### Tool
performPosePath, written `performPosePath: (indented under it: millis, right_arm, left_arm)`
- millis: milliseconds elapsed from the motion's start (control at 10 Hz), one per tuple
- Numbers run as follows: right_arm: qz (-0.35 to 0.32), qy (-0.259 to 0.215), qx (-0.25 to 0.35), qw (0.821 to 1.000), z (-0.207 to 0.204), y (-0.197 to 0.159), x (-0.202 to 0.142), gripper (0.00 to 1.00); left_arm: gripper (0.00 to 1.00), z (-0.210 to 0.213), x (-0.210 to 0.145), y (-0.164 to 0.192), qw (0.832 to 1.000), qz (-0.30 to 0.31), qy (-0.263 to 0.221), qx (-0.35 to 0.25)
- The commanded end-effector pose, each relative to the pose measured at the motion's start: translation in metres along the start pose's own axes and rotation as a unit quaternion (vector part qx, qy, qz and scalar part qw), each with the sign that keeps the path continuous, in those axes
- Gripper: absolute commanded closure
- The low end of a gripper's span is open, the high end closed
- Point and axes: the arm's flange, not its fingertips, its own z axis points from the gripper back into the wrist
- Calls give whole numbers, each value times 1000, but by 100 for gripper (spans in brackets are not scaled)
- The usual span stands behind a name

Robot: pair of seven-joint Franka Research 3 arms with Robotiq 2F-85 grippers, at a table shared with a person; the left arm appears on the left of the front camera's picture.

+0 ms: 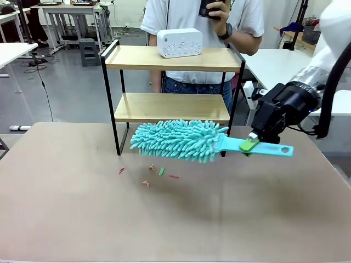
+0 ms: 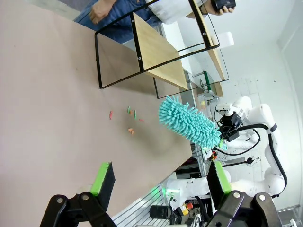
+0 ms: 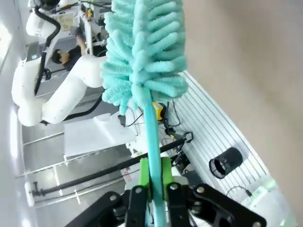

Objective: Clean the shelf.
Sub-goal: Clean the remaining tier of the Shelf with the Duster once objects are removed.

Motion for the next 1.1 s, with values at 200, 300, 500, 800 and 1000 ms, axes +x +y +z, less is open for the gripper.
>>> performPosePath:
  millis: [200,300,500,800,1000]
  right_arm:
    - [22,17,59,998,32,-3,-19,88]
    - [52,14,82,995,55,8,-60,88]
    - [102,-50,93,989,94,18,-168,88]
    - [75,-224,93,967,100,-18,-305,88]
    - [26,-387,109,915,99,-45,-323,88]
  left_arm:
    - [0,-2,0,-2,1000,-9,-9,-11]
    - [0,-2,0,-2,1000,-9,-9,-11]
    - [0,-2,0,-2,1000,-9,-9,-11]
    - [0,-2,0,-2,1000,-9,-9,-11]
    - [0,-2,0,-2,1000,-9,-9,-11]
